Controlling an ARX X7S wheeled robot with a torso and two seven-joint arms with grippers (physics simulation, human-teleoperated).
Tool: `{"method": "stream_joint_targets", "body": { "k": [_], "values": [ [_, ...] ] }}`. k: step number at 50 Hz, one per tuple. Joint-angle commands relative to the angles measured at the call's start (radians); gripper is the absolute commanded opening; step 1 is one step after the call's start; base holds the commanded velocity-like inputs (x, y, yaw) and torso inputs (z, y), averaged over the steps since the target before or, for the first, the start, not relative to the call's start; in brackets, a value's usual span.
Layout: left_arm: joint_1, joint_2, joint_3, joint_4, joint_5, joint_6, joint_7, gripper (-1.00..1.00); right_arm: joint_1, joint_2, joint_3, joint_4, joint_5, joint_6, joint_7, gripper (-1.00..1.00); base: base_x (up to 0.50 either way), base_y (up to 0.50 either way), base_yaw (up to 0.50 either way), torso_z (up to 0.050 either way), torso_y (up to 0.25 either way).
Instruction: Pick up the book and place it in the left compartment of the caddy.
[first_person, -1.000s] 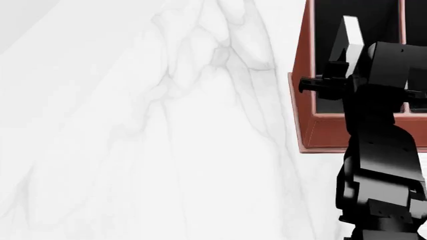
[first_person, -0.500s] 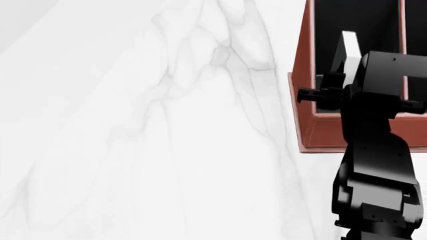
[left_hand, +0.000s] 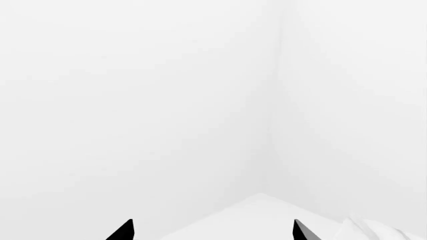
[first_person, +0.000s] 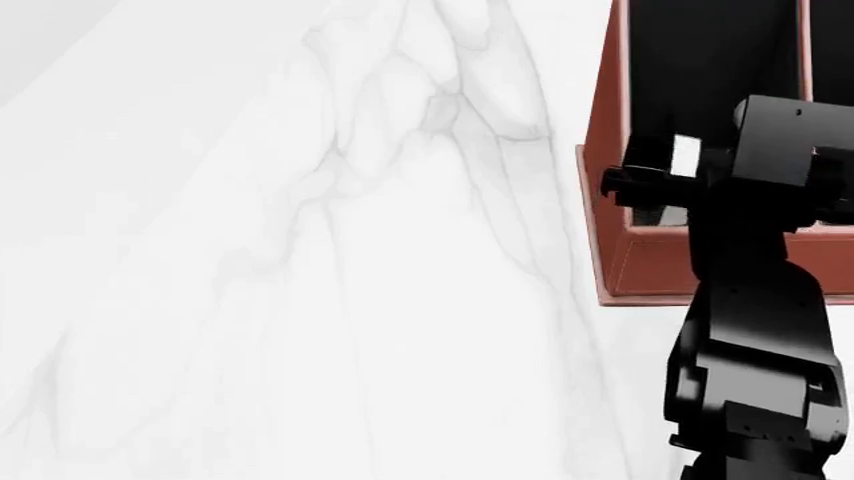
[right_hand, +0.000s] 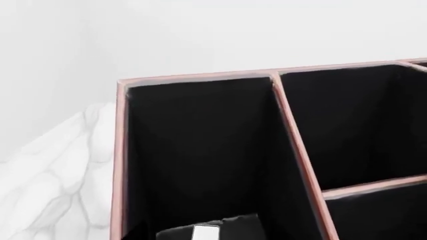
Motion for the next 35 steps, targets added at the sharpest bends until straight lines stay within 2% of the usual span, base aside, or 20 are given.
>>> {"method": "stream_joint_targets", "body": {
  "k": [1,11,15,21,28,35],
  "values": [
    [0.034,0.014,-0.033,0.048,-0.025,-0.017,0.053,1.00,-0.027,-0.025,0.028,-0.001,-0.036,-0.054,-0.001,1.00,0.00,0.00,0.00,0.000,0.000],
    [0.037,0.011,-0.034,0.048,-0.026,-0.014,0.051,1.00,-0.027,-0.027,0.018,-0.007,-0.046,-0.188,0.002,1.00,0.00,0.00,0.00,0.000,0.000],
    [0.037,0.010,-0.033,0.049,-0.027,-0.014,0.050,1.00,-0.178,-0.043,0.029,-0.409,-0.031,0.019,0.001,1.00,0.00,0.00,0.00,0.000,0.000],
    [0.035,0.009,-0.032,0.051,-0.028,-0.016,0.048,1.00,-0.312,-0.053,0.027,-0.778,-0.030,0.184,0.009,1.00,0.00,0.00,0.00,0.000,0.000],
    [0.032,0.006,-0.029,0.050,-0.029,-0.016,0.047,1.00,-0.428,-0.059,0.029,-1.073,-0.014,0.253,0.004,1.00,0.00,0.00,0.00,0.000,0.000],
    [0.029,0.005,-0.025,0.052,-0.028,-0.018,0.045,1.00,-0.491,-0.057,0.024,-1.232,-0.006,0.245,-0.001,1.00,0.00,0.00,0.00,0.000,0.000]
  ]
}}
